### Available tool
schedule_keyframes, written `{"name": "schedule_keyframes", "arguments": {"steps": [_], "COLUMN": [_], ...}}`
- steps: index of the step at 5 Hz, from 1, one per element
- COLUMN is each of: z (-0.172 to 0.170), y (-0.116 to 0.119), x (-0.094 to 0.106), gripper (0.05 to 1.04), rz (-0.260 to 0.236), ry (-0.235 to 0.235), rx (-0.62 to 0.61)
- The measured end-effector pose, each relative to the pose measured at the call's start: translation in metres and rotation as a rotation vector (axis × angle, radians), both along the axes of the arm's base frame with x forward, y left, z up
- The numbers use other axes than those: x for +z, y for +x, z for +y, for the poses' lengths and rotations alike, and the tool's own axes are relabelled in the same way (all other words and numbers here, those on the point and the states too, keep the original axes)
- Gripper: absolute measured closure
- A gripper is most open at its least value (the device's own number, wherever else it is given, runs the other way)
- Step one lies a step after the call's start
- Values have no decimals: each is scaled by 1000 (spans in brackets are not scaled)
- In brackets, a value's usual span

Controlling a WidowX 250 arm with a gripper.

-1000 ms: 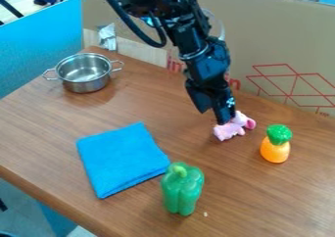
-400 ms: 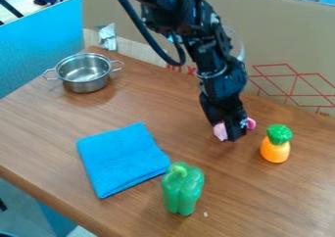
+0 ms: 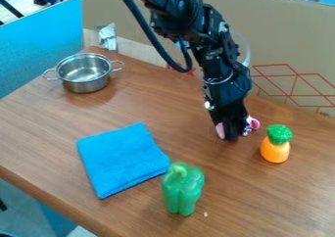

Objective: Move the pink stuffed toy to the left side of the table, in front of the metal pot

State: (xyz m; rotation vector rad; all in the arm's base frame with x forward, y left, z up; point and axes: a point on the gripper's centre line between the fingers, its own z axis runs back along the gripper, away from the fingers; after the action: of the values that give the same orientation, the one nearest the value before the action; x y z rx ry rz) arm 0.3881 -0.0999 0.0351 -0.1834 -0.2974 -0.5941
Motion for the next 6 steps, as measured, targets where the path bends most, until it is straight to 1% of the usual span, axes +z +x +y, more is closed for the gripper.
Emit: {"name": "schedule_keyframes", "arguments": {"steps": [1, 2, 3, 4, 5, 6], "z": [5, 19, 51, 96, 142, 188], "y": [-13, -28, -40, -50, -58, -67], "x": [1, 35, 74, 97, 82, 59], "gripper": [856, 916, 935, 935, 935, 935], "rz": [22, -37, -139, -196, -119, -1], "ry": [-60, -122, -155, -125, -49, 37], "rx": [14, 24, 143, 318, 520, 684]}}
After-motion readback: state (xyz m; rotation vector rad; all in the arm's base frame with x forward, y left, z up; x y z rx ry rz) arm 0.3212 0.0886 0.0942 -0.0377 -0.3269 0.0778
